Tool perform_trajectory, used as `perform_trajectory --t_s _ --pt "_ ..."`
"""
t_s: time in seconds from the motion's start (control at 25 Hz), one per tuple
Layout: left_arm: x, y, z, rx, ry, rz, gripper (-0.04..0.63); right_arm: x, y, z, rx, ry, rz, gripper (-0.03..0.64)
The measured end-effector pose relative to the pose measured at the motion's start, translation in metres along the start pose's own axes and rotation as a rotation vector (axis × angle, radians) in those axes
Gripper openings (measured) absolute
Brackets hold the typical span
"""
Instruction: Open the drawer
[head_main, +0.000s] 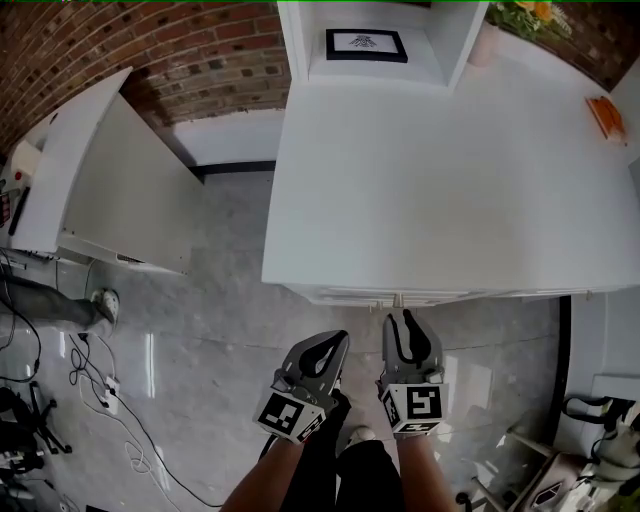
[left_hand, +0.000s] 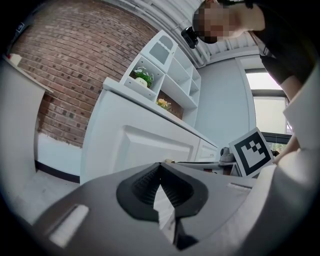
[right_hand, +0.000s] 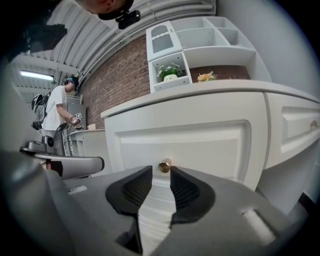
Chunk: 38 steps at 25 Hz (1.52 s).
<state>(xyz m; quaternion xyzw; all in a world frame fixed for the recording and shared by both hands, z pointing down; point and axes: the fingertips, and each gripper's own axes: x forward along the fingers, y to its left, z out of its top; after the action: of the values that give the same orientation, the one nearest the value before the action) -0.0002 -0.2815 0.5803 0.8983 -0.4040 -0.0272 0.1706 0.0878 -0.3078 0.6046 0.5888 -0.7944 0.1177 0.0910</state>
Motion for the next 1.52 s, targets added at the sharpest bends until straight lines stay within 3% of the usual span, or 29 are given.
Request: perform_trajectory --t_s 0.48,0.72,0.92,1.52 --pt "0.016 0.018 0.003 -0.013 0.027 -0.021 0.003 0.025 -0.004 0.002 0.047 0.011 -0.054 0.11" --pt "0.024 0.019 0.004 -0.03 0.038 -0.041 0.003 0.028 -0.009 0.004 0.047 0.004 -0.138 0.095" --pt "0.024 0.017 0.002 -0.031 0.042 -0.054 0.003 0.03 -0.009 0.004 0.022 -0.004 -0.148 0.087" --pt "-0.017 -0.004 0.003 -0.02 0.005 0.004 0.003 0.014 -0.004 -0.002 -0.021 0.05 -0.166 0.086"
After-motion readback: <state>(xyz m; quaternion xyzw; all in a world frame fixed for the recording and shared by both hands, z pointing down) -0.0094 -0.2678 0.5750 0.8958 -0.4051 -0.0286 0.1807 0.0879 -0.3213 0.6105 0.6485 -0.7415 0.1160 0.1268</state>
